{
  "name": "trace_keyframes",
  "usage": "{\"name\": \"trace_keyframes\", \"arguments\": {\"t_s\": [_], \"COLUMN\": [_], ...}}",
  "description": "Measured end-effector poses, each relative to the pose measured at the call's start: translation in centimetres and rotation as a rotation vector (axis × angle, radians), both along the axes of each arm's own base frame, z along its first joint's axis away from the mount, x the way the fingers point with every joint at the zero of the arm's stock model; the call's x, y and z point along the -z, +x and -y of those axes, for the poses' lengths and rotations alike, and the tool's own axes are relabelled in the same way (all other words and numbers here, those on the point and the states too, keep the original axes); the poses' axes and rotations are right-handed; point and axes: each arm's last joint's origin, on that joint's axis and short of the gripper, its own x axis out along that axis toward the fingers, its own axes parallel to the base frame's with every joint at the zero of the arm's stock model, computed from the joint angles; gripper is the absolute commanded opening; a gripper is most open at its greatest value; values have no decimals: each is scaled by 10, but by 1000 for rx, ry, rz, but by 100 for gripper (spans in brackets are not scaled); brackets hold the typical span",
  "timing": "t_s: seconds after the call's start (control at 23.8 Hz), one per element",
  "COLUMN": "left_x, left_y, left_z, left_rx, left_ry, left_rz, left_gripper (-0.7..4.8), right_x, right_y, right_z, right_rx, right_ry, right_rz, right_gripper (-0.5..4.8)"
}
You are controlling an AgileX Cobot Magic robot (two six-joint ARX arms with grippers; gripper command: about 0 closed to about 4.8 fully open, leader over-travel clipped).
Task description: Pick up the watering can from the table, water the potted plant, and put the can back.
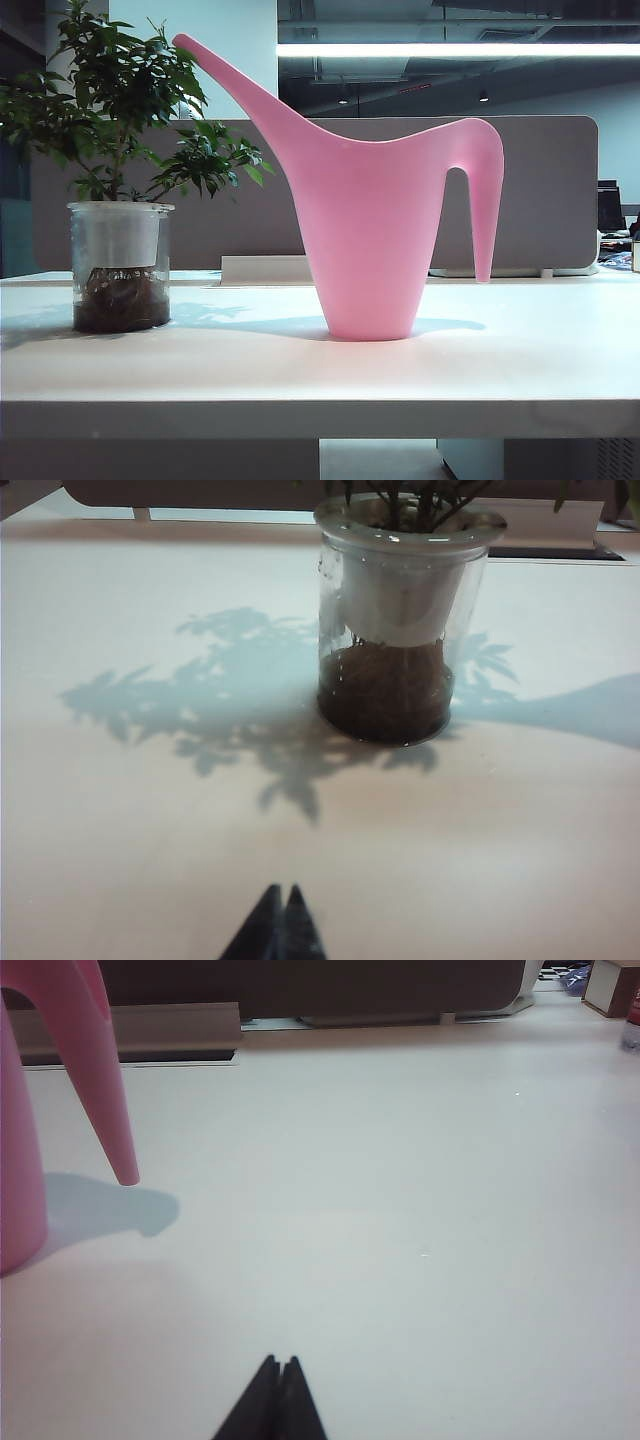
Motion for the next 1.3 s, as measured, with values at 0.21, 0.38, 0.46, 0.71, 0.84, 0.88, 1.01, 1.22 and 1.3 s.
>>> {"name": "trace_keyframes", "arguments": {"t_s": [0.21, 0.38, 0.46, 0.71, 0.84, 0.88, 1.01, 1.22, 1.3], "left_x": [0, 0, -1, -63, -89, -102, -134, -201, -226], "left_y": [0, 0, 0, -5, 9, 12, 17, 24, 16], "left_z": [0, 0, 1, 12, 19, 21, 23, 26, 26], "left_rx": [0, 0, 7, 132, 181, 190, 199, 208, 276], "left_ry": [0, 0, 1, 30, 36, 36, 29, -7, -52], "left_rz": [0, 0, -26, -391, -373, -353, -271, -166, -158], "left_gripper": [-5, -5, -5, -5, -5, -5, -5, -5, -5], "right_x": [0, 0, 0, 0, 0, 0, 0, 0, 0], "right_y": [0, 0, 0, 0, 0, 0, 0, 0, 0], "right_z": [0, 0, 0, 0, 0, 0, 0, 0, 0], "right_rx": [0, 0, 0, 0, 0, 0, 0, 0, 0], "right_ry": [0, 0, 0, 0, 0, 0, 0, 0, 0], "right_rz": [0, 0, 0, 0, 0, 0, 0, 0, 0], "right_gripper": [-1, -1, -1, -1, -1, -1, -1, -1, -1]}}
